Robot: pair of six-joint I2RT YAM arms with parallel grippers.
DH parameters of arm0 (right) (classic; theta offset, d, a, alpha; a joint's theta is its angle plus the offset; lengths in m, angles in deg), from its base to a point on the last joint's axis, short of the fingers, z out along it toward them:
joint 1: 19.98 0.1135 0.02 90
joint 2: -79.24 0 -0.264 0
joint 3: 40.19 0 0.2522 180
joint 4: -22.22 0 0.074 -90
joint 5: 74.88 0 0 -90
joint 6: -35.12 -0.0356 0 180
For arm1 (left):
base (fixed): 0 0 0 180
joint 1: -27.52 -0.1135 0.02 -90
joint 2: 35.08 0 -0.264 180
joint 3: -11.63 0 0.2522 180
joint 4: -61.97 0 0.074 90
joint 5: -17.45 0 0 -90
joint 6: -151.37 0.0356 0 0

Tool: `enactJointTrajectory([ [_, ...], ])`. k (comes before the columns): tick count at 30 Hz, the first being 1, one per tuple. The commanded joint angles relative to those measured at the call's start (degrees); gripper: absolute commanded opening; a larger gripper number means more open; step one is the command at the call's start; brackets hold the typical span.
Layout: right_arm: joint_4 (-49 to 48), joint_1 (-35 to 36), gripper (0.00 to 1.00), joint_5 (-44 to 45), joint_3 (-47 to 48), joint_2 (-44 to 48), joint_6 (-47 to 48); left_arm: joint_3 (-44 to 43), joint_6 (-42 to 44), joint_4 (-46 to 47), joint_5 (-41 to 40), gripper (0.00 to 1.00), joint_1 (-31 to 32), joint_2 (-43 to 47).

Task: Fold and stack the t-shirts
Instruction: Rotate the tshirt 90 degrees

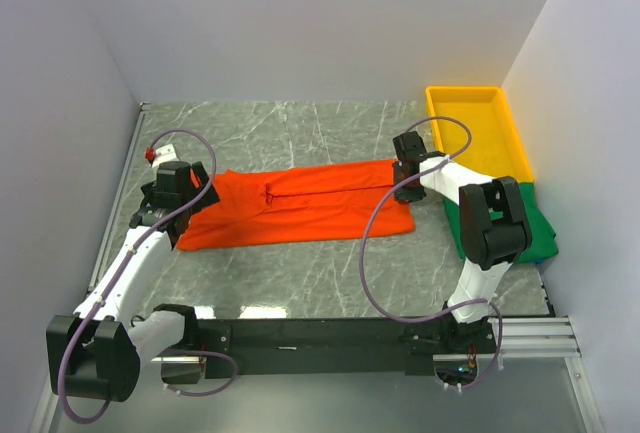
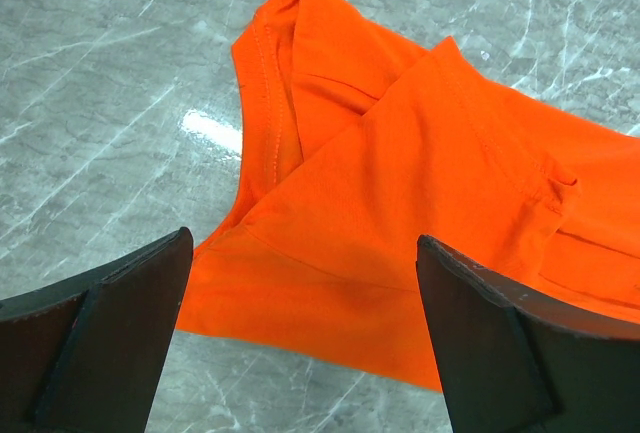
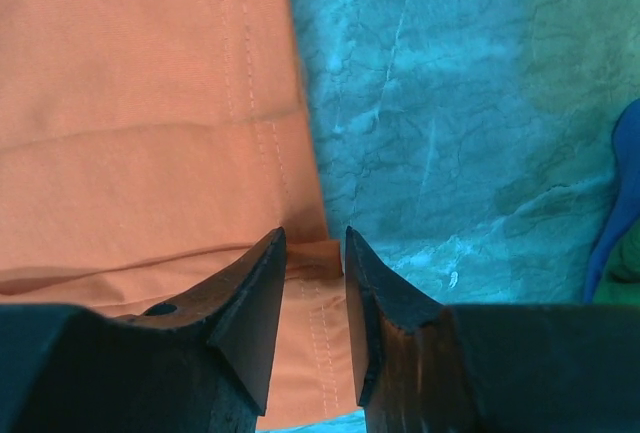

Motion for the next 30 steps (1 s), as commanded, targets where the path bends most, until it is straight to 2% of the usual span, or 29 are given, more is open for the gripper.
enactJointTrajectory([
  [1, -0.92, -0.75, 0.38, 1.40, -0.83, 2.76, -2.03, -0.43, 0.77, 1.15, 0.79, 0.99, 0.24, 0.75],
  [8, -1.62, -1.45, 0.38, -0.18, -1.62, 3.20, -3.08, -0.52, 0.77, 1.15, 0.97, 1.00, 0.24, 0.66],
  [17, -1.63, -1.46, 0.14, 0.61, -0.83, 4.34, -2.65, -0.43, 0.77, 1.24, 1.23, 1.00, 0.24, 0.48],
  [30, -3.38, -2.42, 0.14, 1.40, 0.32, 3.99, -2.12, -0.78, -0.20, 0.19, -0.70, 0.99, 0.24, -0.74],
])
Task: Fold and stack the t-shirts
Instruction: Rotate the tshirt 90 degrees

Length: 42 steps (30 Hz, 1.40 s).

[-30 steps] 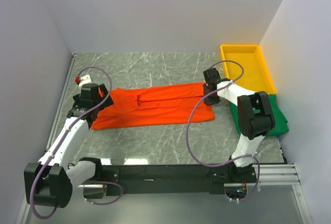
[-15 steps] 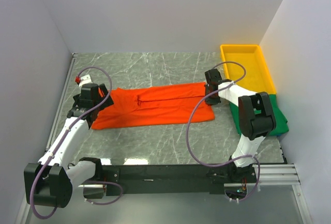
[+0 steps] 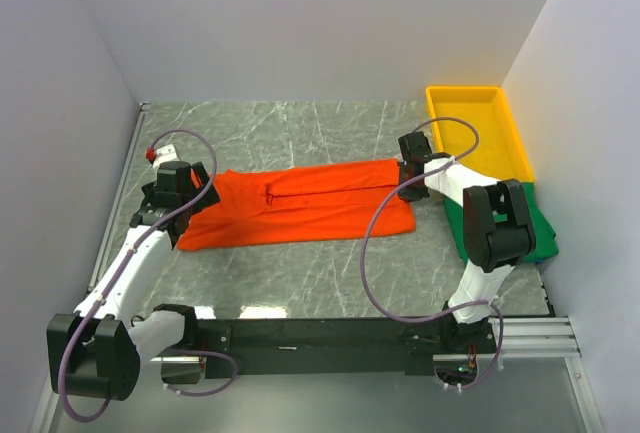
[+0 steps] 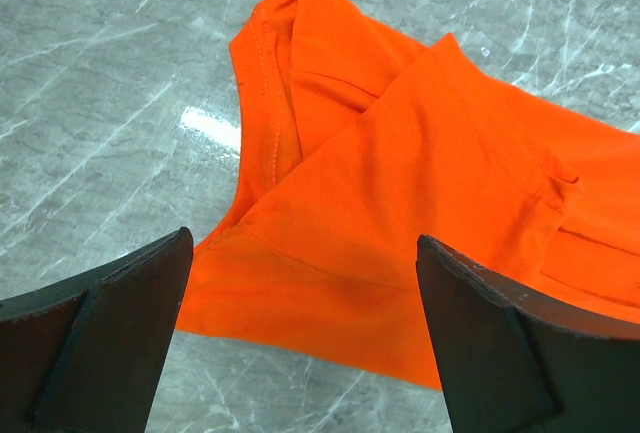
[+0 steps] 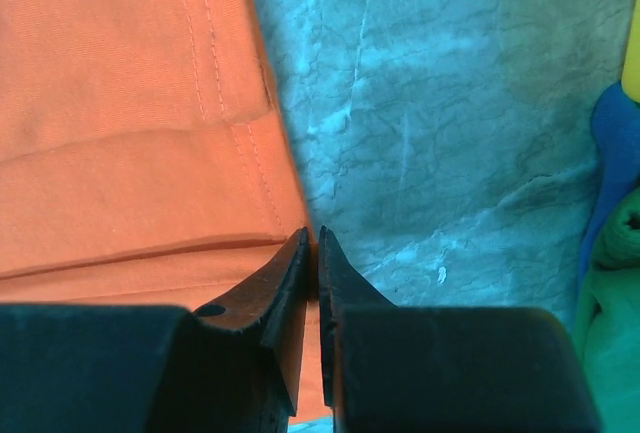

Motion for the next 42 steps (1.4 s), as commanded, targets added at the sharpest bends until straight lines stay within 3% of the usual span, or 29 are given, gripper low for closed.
enactJointTrajectory([
  [1, -2.62, -0.91, 0.14, 1.40, 1.69, 2.35, 0.28, -0.87, -0.22, 0.12, -1.07, 0.99, 0.24, -0.64],
  [3, -2.88, -1.00, 0.17, 1.23, 2.04, 1.56, 0.46, -0.87, -0.48, 0.03, -1.51, 1.00, 0.24, -0.72],
  [5, -2.80, -1.09, 0.28, 1.31, 2.31, 1.03, 0.55, -0.78, -0.92, -0.23, -2.04, 0.99, 0.24, -0.90],
  [8, -2.44, -1.09, 0.37, 1.75, 2.66, 1.64, 0.46, -1.13, -1.71, -0.58, -2.39, 1.00, 0.24, -1.34],
  [15, -2.89, 0.05, 0.38, -2.71, -0.76, 9.11, 0.98, -1.57, -4.70, -2.07, -3.88, 0.99, 0.24, -3.01],
  [22, -1.12, 9.36, 0.38, -3.17, -5.07, 11.49, 0.46, -3.68, -11.45, -6.47, -3.01, 0.96, 0.24, -8.53],
  [26, -2.27, 14.28, 0.38, -3.78, -5.78, 9.83, 0.11, -4.03, -14.28, -6.21, -1.25, 0.90, 0.15, -12.06],
  [33, -2.88, 17.71, 0.38, -5.01, -6.04, 5.60, 0.28, -7.37, -15.69, -7.17, -1.33, 0.89, -1.69, -21.37],
  [42, 2.30, 21.41, 0.37, -7.65, -3.93, 1.74, 0.02, -16.76, -13.58, -9.46, -4.58, 0.87, -3.80, -34.55],
])
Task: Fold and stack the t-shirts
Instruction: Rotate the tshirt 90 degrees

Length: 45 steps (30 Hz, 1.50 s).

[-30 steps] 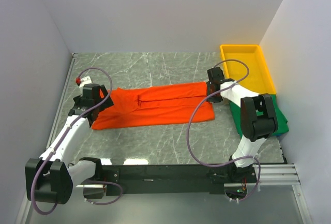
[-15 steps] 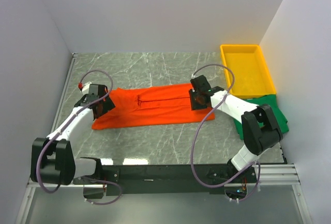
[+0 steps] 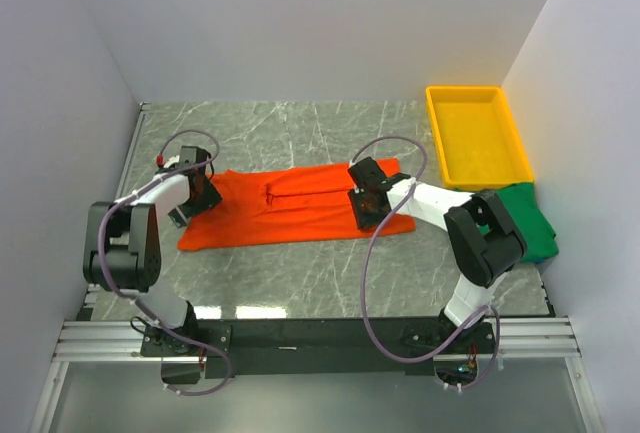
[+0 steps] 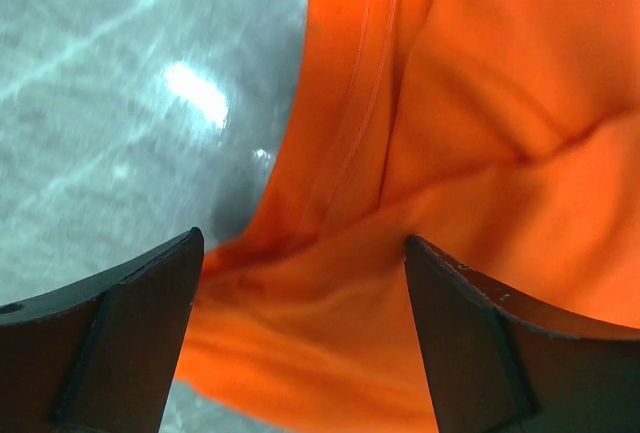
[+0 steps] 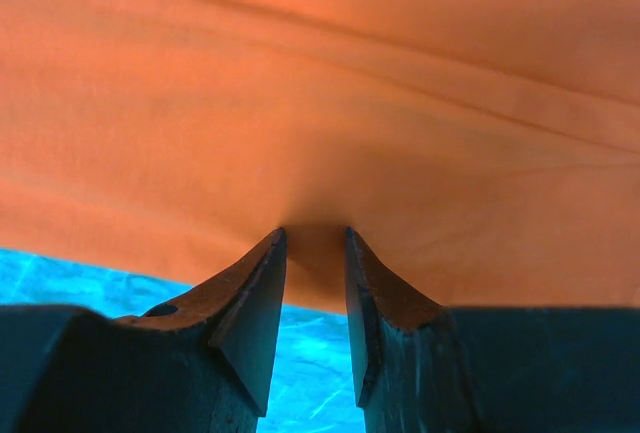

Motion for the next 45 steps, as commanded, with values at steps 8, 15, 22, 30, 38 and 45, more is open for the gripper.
enactJointTrajectory([
  [8, 3.62, 6.02, 0.37, -2.74, -2.29, -4.03, -1.47, -16.65, 2.76, -4.47, -5.13, 0.88, -0.74, -15.39],
  [15, 6.61, 15.40, 0.37, -11.60, -4.49, -3.41, -2.08, -31.75, 7.75, -5.44, -6.09, 0.90, 0.04, -26.11],
  [22, 8.54, 29.03, 0.37, -22.34, 4.11, -7.01, -3.23, -44.69, 15.84, 0.17, -7.60, 0.93, 5.76, -36.48],
  [30, 8.89, 34.33, 0.37, -22.61, 17.91, -10.54, -4.89, -53.32, 24.55, 9.49, -9.43, 0.99, 9.97, -39.23],
  [38, 12.50, 33.36, 0.38, -1.10, 13.10, 1.58, -5.25, -52.44, 18.33, 9.51, -12.77, 1.00, 10.33, -27.37],
  [45, 11.18, 32.48, 0.38, 0.43, 3.61, 9.06, -5.95, -44.11, 4.97, 0.10, -14.46, 0.99, 12.17, -15.16],
])
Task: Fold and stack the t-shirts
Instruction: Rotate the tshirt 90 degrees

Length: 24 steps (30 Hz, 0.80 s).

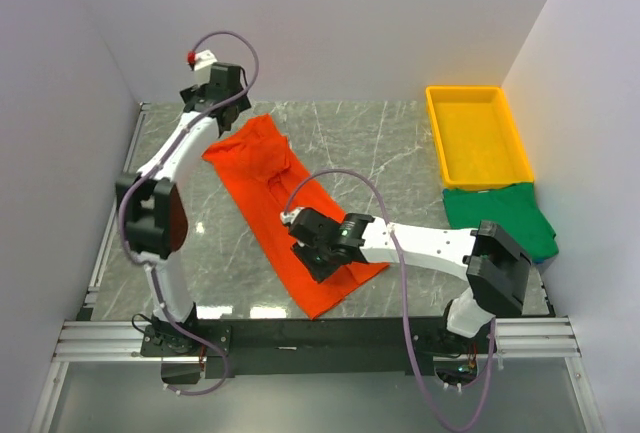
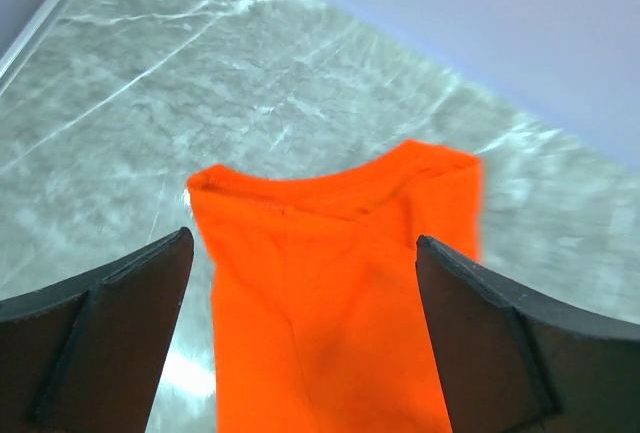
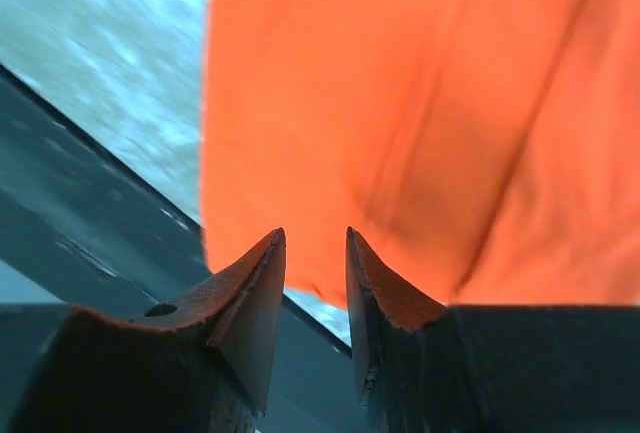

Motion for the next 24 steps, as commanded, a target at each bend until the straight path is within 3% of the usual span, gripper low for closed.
enactJointTrajectory([
  [1, -0.38, -0.19, 0.38, 2.13, -3.46, 2.46, -1.23, 5.08, -8.46, -5.05, -0.59, 0.98, 1.51, 6.76],
  [6, -2.76, -0.02, 0.36, -0.60, -4.52, 1.86, -1.58, 13.77, -14.96, -6.65, 4.60, 0.90, 3.44, 9.75],
  [11, -4.43, 0.07, 0.35, -2.97, -4.43, -0.08, -0.79, 18.63, -16.20, -3.67, 7.41, 0.83, 3.97, 8.88],
  [24, -5.75, 1.47, 0.27, -6.57, -1.53, -8.51, 0.09, 7.48, -10.68, -2.87, 9.52, 0.81, 3.97, -8.42],
])
